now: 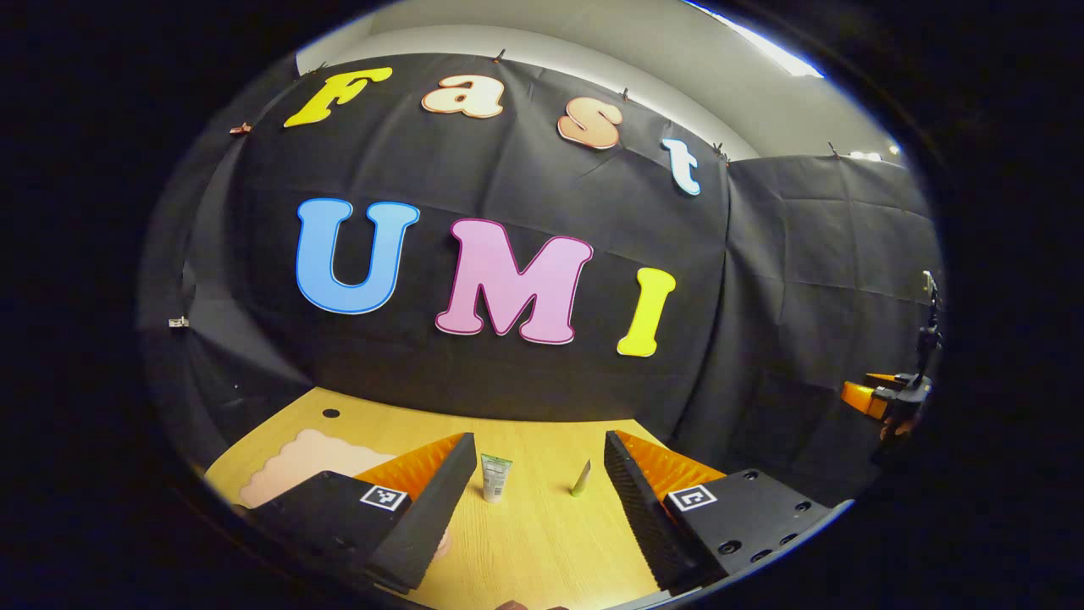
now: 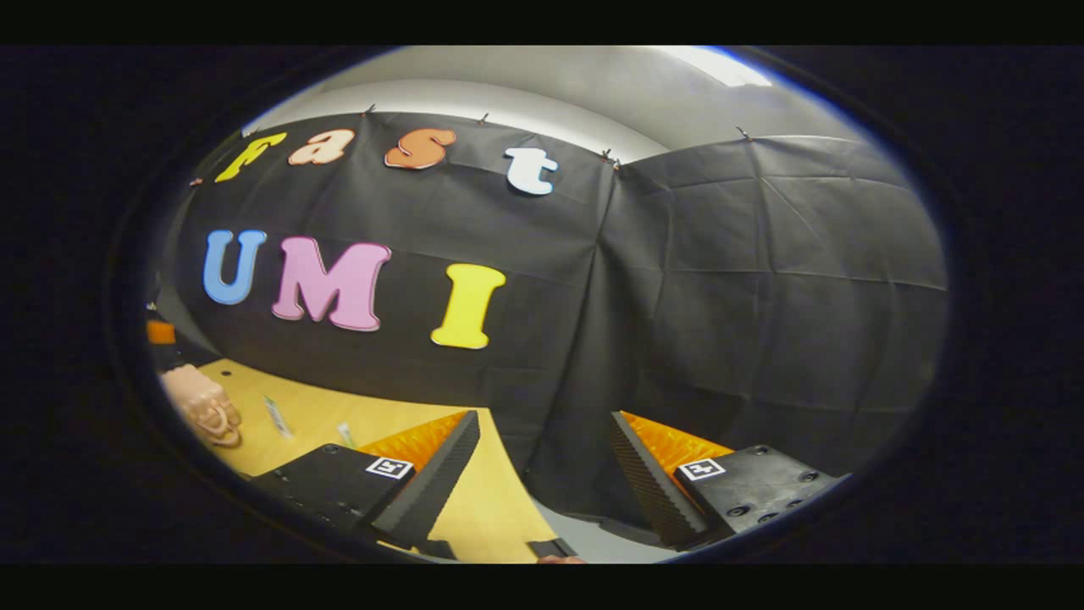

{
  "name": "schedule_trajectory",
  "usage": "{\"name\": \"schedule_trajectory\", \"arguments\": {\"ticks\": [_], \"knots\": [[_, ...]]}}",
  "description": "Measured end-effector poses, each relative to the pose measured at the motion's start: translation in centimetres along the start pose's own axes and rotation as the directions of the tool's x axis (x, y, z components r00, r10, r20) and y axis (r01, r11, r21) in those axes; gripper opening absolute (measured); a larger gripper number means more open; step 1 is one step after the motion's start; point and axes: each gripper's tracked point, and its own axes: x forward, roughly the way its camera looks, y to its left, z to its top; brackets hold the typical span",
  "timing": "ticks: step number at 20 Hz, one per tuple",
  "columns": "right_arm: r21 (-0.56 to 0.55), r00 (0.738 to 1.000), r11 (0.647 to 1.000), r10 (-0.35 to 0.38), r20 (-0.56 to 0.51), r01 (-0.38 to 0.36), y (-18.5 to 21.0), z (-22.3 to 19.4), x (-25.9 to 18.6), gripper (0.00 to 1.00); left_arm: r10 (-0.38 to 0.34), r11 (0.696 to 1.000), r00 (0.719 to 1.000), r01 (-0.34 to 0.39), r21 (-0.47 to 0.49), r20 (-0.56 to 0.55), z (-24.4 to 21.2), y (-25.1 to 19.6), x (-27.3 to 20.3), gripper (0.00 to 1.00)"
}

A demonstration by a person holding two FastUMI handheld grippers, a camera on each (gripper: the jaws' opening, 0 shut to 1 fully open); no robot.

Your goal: First open the suitcase, pack the skin care products into it, and then close the suitcase.

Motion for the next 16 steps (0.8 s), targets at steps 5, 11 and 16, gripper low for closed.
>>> {"name": "schedule_trajectory", "arguments": {"ticks": [5,11,16], "knots": [[0.025,0.985,0.986,0.164,0.061,-0.165,9.1,3.5,0.1,0.96,0.009,1.0,1.0,-0.009,0.023,-0.002,-0.5,1.3,0.2,0.96],[0.061,0.969,0.969,0.237,0.071,-0.241,13.7,4.2,1.2,0.98,0.023,0.997,0.979,-0.036,-0.062,-0.201,-7.0,5.7,3.2,0.96],[0.111,0.954,0.95,0.28,0.108,-0.292,14.9,4.9,2.9,0.96,0.079,0.989,0.839,-0.135,-0.064,-0.539,-18.6,10.0,7.9,0.96]]}}
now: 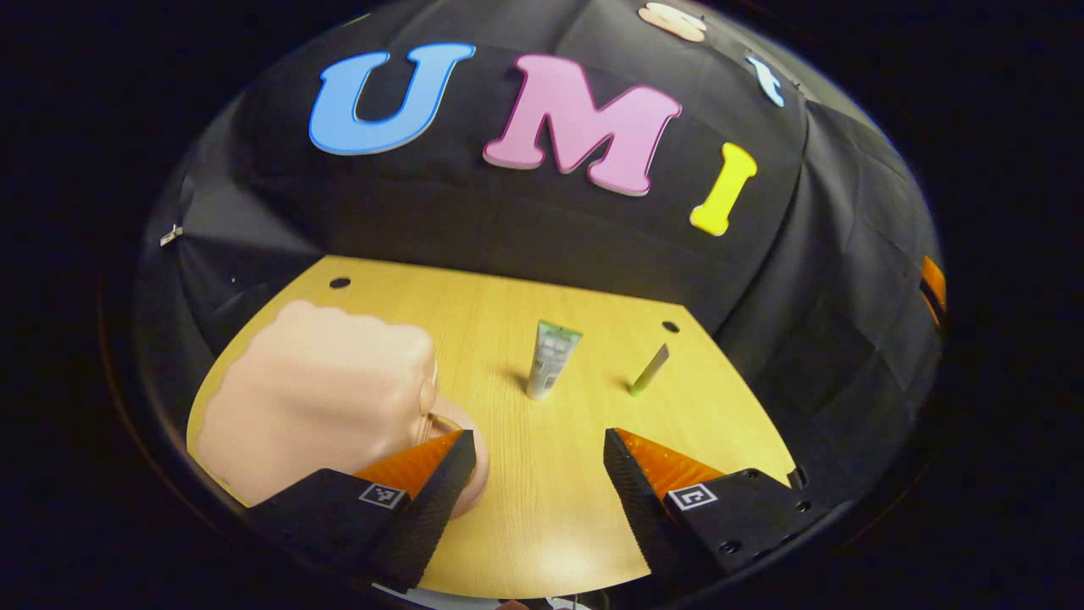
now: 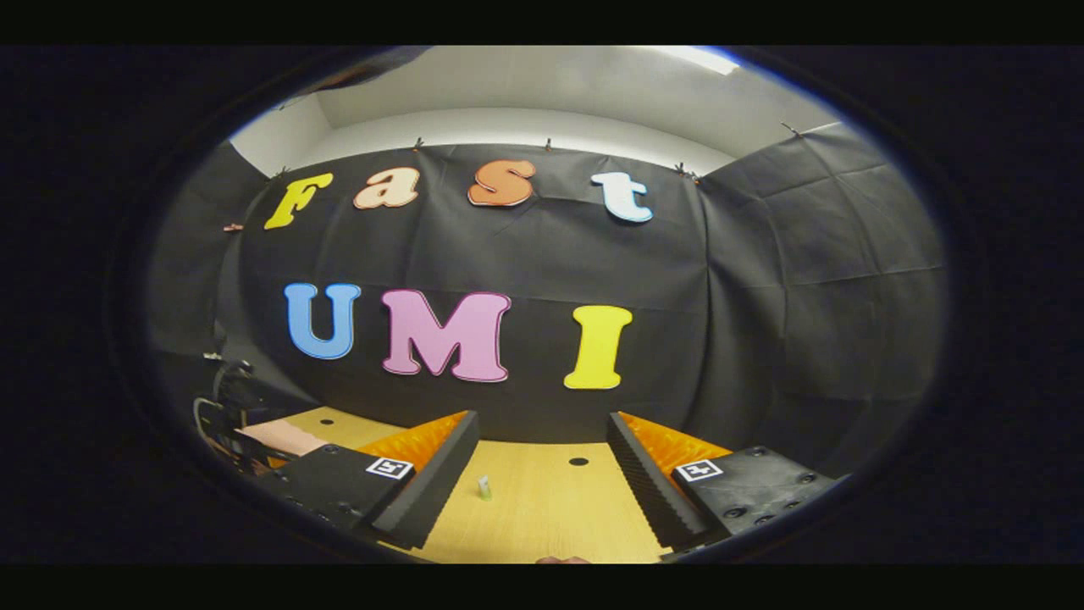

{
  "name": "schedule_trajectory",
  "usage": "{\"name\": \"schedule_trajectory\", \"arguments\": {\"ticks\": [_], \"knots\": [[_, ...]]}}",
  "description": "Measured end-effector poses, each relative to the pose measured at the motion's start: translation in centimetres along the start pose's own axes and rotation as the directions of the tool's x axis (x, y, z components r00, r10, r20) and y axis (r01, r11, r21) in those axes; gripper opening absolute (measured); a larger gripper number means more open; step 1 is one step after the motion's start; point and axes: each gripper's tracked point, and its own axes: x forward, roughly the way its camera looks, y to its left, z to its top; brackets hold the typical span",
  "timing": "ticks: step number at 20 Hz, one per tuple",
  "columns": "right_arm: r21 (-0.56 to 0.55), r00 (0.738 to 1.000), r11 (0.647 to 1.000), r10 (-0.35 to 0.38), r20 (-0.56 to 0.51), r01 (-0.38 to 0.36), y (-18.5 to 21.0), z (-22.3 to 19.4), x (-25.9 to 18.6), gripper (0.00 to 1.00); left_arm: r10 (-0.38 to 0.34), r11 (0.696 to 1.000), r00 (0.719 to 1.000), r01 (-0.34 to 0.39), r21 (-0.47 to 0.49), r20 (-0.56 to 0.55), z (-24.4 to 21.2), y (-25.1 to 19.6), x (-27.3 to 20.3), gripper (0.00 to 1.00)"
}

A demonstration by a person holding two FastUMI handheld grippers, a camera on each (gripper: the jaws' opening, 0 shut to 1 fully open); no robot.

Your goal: First open the suitcase, pack the skin care products into it, and then close the suitcase.

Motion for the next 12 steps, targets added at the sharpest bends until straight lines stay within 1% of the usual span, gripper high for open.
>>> {"name": "schedule_trajectory", "arguments": {"ticks": [2,3,4,6,8,9,10,11,12], "knots": [[0.009,1.0,1.0,0.0,0.007,0.0,-1.6,0.0,1.1,0.96,0.068,0.998,0.993,-0.067,0.01,-0.095,-1.2,1.8,2.8,0.96],[0.023,1.0,1.0,-0.008,0.014,0.008,-2.9,0.2,1.7,0.94,0.08,0.997,0.99,-0.079,0.007,-0.116,-1.2,2.1,3.7,0.97],[0.043,1.0,0.999,-0.021,0.013,0.021,-4.0,-0.1,2.4,0.96,0.091,0.996,0.985,-0.092,0.003,-0.144,-1.4,2.1,4.5,0.96],[0.066,0.999,0.997,-0.039,-0.016,0.04,-6.1,-1.3,3.8,0.96,0.117,0.993,0.973,-0.121,-0.007,-0.197,-2.3,2.4,6.0,0.96],[0.055,0.999,0.997,-0.044,-0.024,0.045,-7.6,-2.0,5.0,0.97,0.165,0.986,0.954,-0.168,0.008,-0.249,-3.3,3.2,7.2,0.96],[0.057,0.999,0.998,-0.037,-0.027,0.039,-8.0,-2.3,5.5,0.96,0.166,0.985,0.944,-0.174,-0.003,-0.286,-4.0,3.2,7.8,0.96],[0.062,0.999,0.998,-0.027,-0.036,0.029,-8.3,-2.8,6.0,0.92,0.152,0.985,0.935,-0.17,-0.031,-0.32,-4.8,3.0,8.1,0.93],[0.066,0.999,0.998,-0.019,-0.049,0.022,-8.6,-3.4,6.4,0.96,0.154,0.982,0.928,-0.181,-0.052,-0.339,-5.2,3.2,8.3,0.92],[0.069,0.998,0.998,-0.01,-0.061,0.014,-8.8,-3.9,6.8,1.0,0.202,0.973,0.917,-0.227,-0.034,-0.345,-5.4,4.3,8.5,0.8]]}}
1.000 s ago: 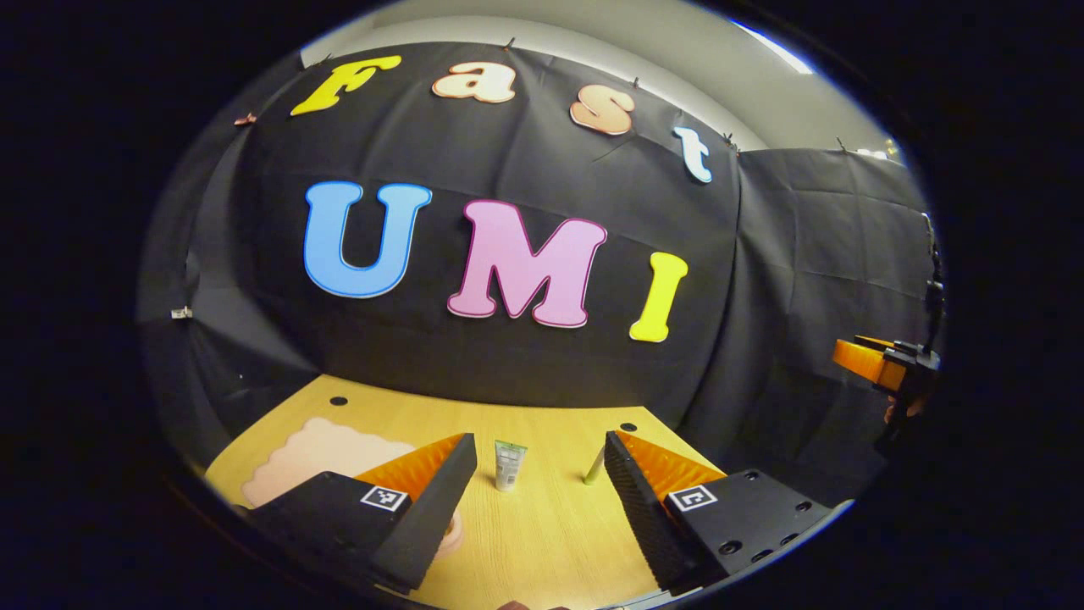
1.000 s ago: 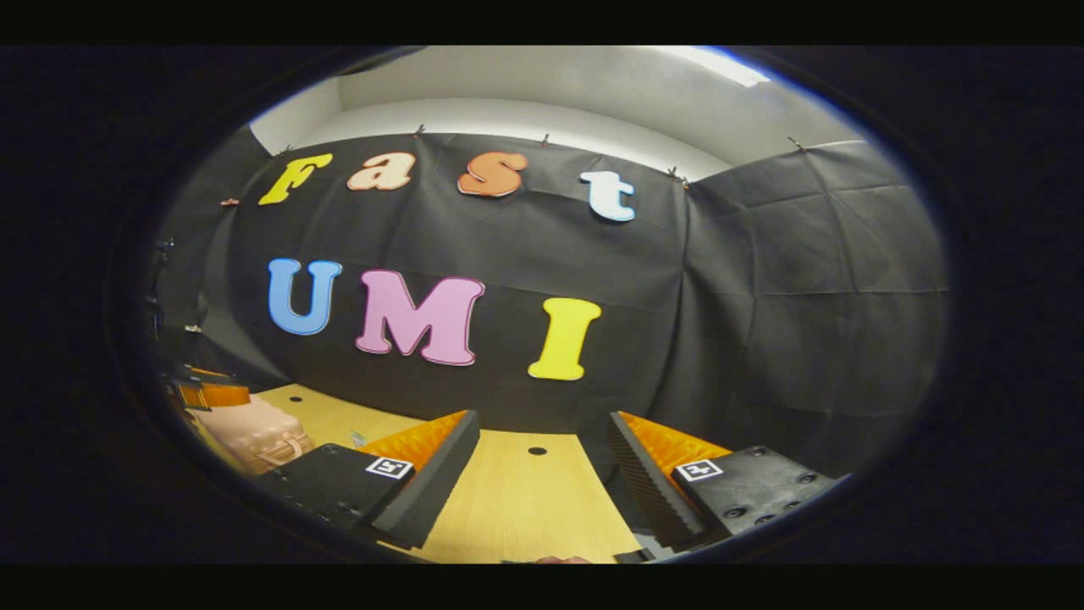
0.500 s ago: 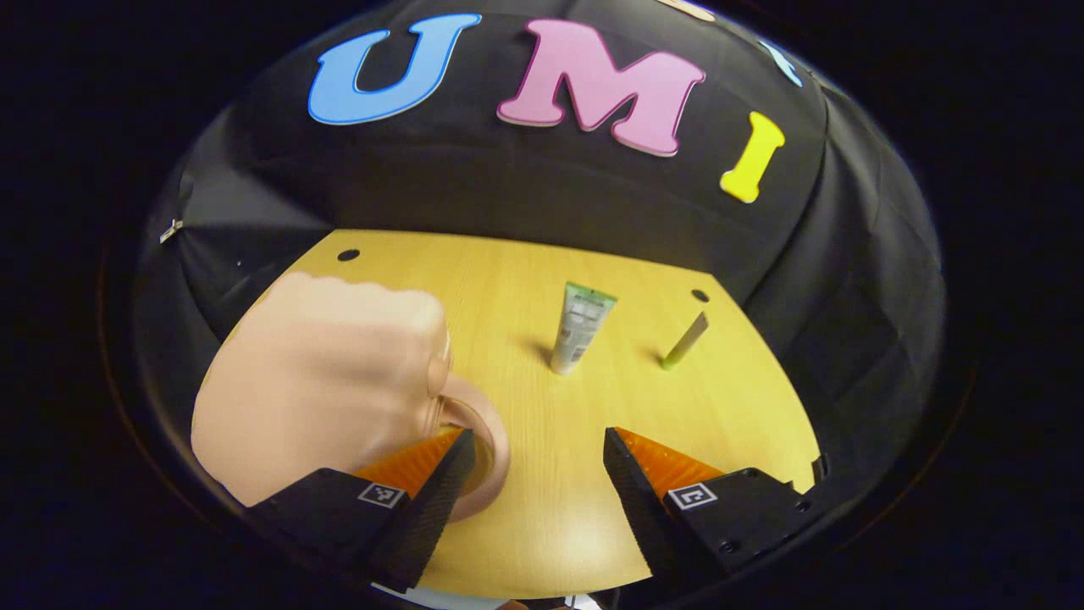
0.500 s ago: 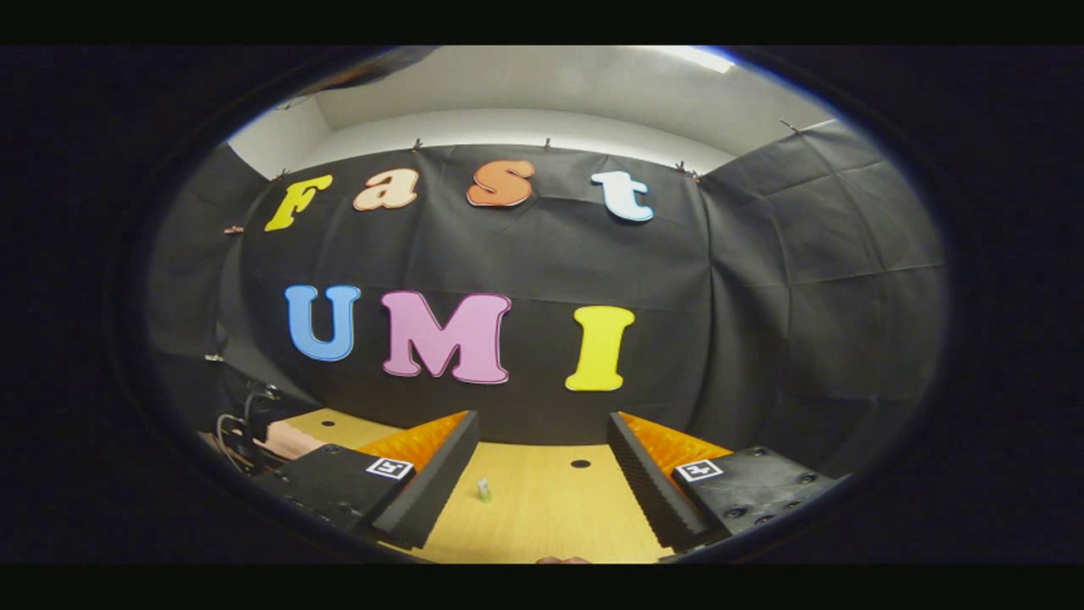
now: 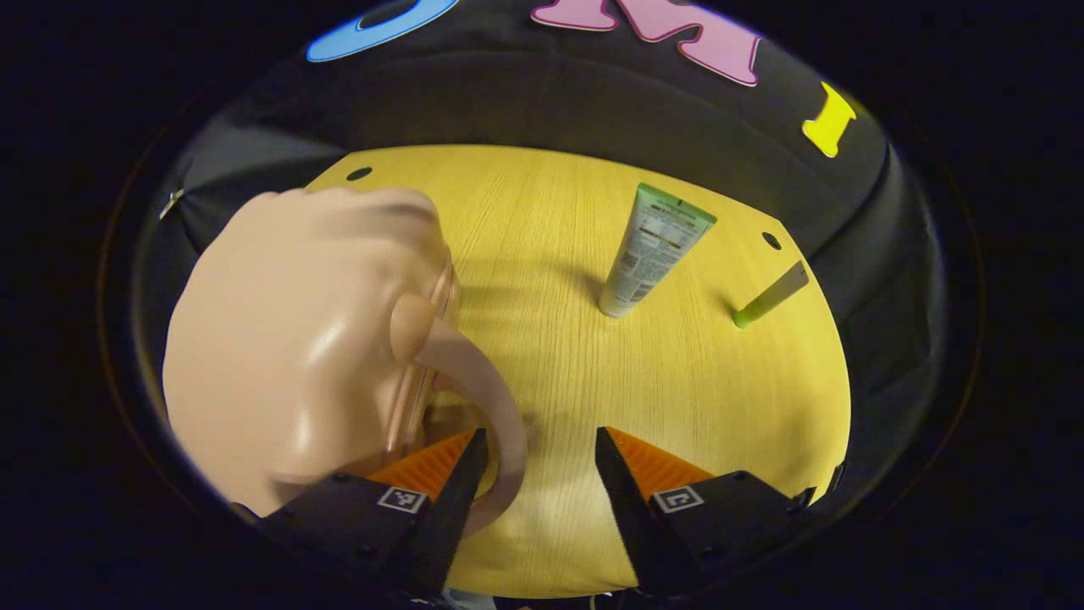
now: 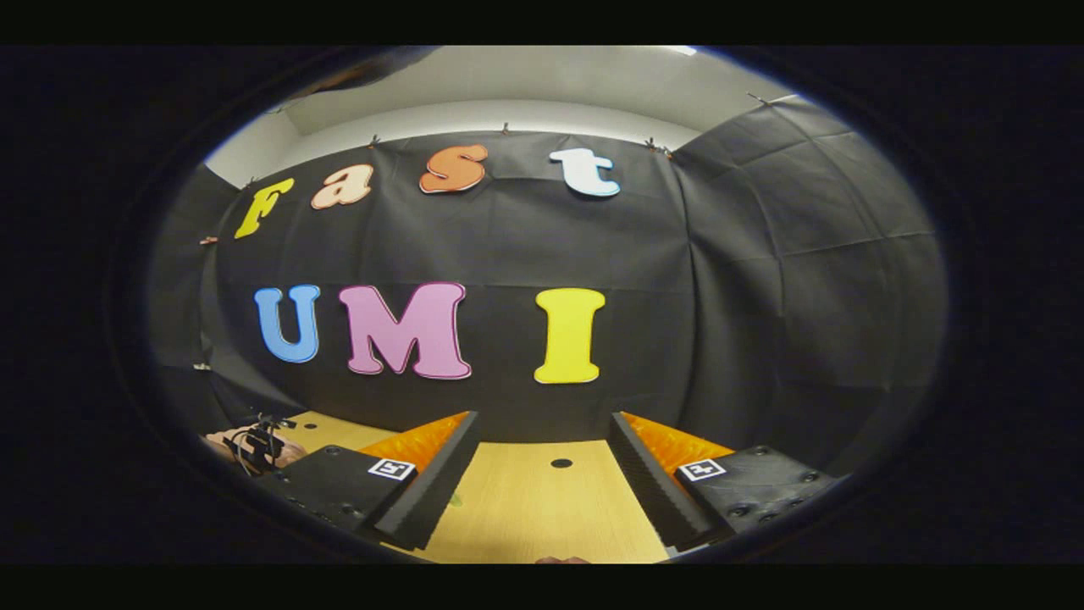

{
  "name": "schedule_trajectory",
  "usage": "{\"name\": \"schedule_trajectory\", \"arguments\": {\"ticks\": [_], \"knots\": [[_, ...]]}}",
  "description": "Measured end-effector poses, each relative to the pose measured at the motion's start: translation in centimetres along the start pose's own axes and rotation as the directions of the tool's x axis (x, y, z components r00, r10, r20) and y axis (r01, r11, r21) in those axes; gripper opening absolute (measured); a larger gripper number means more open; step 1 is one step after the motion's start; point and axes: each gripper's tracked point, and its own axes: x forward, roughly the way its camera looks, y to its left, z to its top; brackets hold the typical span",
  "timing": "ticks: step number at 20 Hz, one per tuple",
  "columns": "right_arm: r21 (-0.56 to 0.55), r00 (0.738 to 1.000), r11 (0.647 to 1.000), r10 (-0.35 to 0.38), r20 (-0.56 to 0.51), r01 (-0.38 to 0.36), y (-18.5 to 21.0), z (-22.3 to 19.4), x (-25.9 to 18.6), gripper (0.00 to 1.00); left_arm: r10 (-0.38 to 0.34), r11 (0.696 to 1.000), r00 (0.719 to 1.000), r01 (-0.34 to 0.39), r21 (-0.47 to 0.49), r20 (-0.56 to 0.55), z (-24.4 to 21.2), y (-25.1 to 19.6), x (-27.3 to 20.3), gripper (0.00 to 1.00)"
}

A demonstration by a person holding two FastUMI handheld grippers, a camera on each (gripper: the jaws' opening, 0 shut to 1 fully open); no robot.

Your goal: First open the suitcase, pack the skin care products into it, and then close the suitcase.

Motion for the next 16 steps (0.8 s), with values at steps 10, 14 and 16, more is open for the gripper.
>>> {"name": "schedule_trajectory", "arguments": {"ticks": [10,14,16], "knots": [[-0.016,0.999,0.999,0.041,0.006,-0.041,3.5,0.2,1.3,0.96,-0.096,0.983,0.986,0.072,0.166,0.137,8.9,3.1,-13.0,0.11],[-0.026,0.994,0.995,0.095,0.049,-0.094,10.0,1.5,2.6,0.97,-0.021,0.977,0.953,-0.046,0.21,0.304,15.5,13.7,-21.2,0.11],[-0.005,0.989,0.99,0.139,0.057,-0.139,13.9,1.9,3.5,0.97,0.024,0.979,0.938,-0.093,0.184,0.347,16.9,19.8,-22.5,0.11]]}}
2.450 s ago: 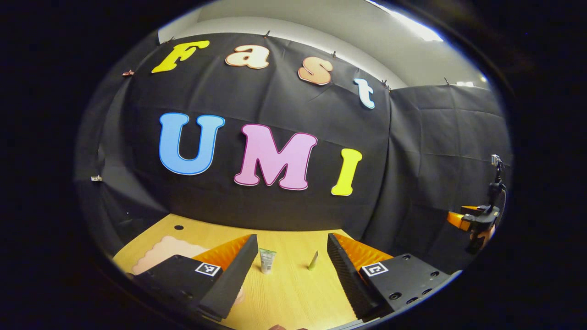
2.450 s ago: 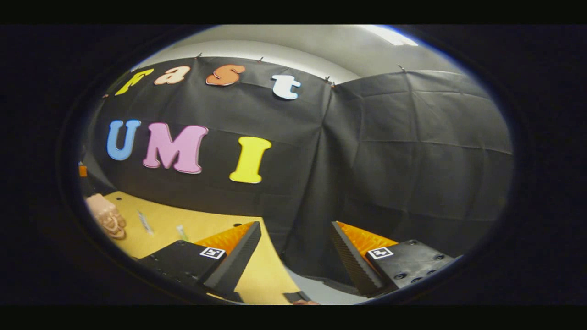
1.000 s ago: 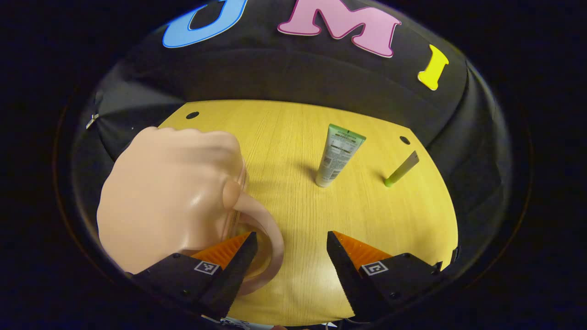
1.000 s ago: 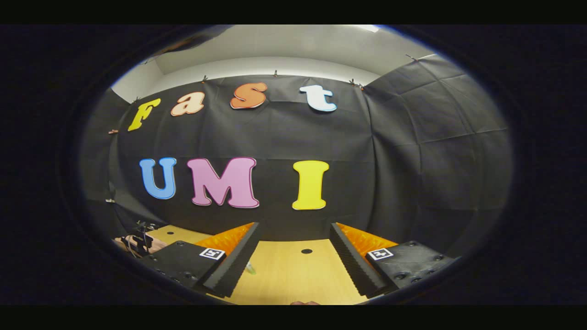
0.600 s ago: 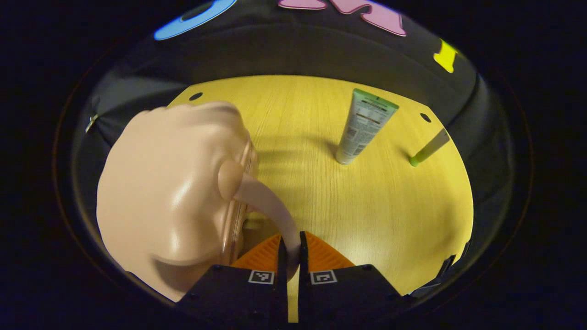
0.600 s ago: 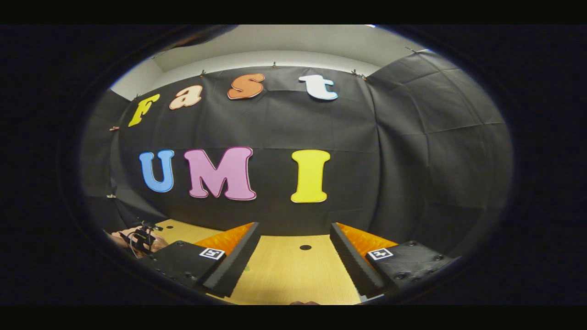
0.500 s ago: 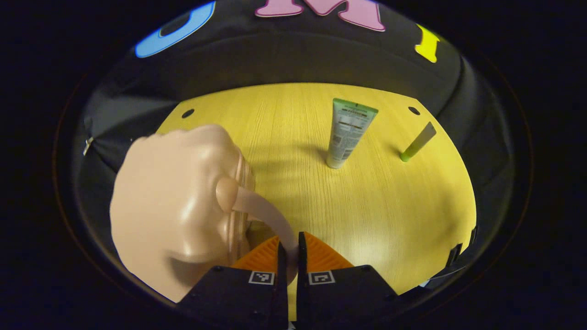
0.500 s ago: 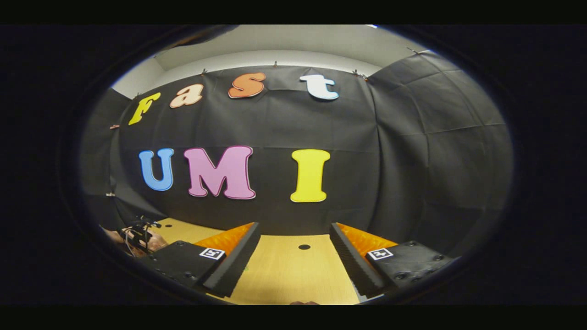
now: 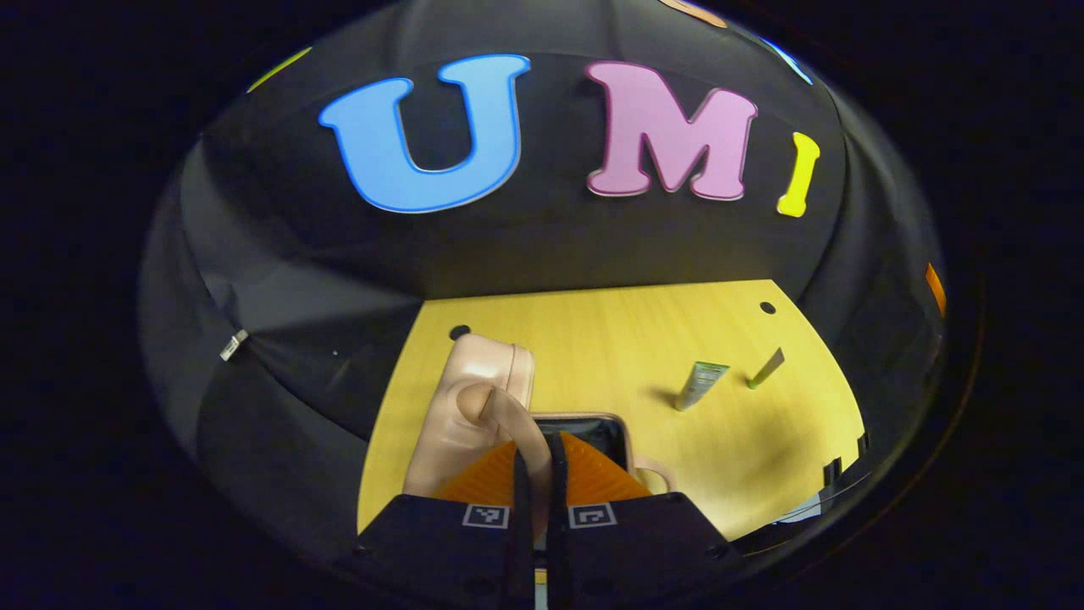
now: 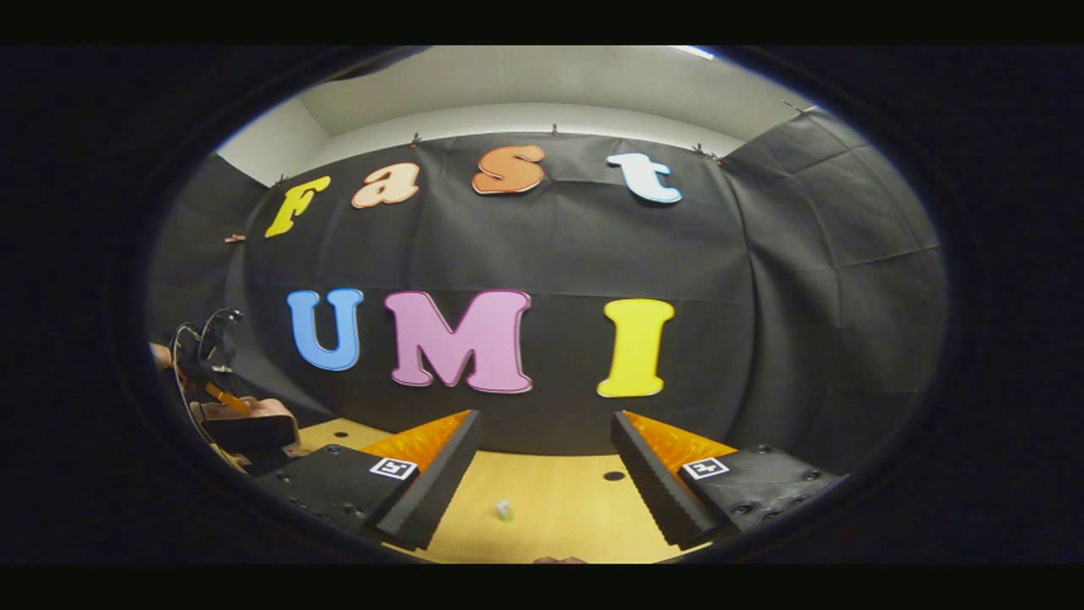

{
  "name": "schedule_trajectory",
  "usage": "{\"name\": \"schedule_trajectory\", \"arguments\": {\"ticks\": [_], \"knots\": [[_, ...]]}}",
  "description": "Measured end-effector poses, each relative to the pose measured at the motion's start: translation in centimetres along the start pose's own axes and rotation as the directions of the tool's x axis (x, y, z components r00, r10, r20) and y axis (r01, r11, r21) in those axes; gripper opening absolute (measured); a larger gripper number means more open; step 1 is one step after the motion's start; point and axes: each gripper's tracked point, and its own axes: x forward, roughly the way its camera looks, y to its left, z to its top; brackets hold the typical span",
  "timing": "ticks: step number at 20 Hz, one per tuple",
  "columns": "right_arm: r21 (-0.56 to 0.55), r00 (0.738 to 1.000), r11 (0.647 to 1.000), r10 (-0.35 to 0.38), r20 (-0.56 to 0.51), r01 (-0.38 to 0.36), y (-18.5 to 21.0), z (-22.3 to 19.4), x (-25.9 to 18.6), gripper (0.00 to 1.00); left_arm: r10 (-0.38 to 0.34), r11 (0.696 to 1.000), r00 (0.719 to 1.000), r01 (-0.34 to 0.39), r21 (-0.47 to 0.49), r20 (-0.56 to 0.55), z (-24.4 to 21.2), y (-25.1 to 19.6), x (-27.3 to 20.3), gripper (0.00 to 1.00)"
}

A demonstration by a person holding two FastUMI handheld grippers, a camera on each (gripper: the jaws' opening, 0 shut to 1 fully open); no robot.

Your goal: First open the suitcase, pack the skin care products into it, and then close the suitcase.

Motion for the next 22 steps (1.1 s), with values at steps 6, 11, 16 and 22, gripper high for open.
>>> {"name": "schedule_trajectory", "arguments": {"ticks": [6,11,16,22], "knots": [[0.011,0.999,0.999,0.033,-0.015,-0.032,6.7,0.3,1.9,0.97,0.2,0.98,0.98,-0.201,0.006,0.006,-2.7,15.3,4.3,0.11],[-0.049,0.998,0.999,-0.021,-0.067,0.018,8.5,-0.6,1.0,0.97,0.343,0.939,0.938,-0.342,0.013,-0.049,-6.1,24.7,11.8,0.11],[-0.117,0.982,0.987,-0.122,-0.143,0.106,7.6,-3.1,-0.1,0.96,0.283,0.958,0.939,-0.288,0.004,-0.193,-13.6,27.5,20.1,0.11],[-0.13,0.963,0.978,-0.185,-0.195,0.162,7.8,-5.1,-0.6,0.94,0.277,0.959,0.911,-0.281,0.029,-0.304,-18.1,28.1,23.0,0.31]]}}
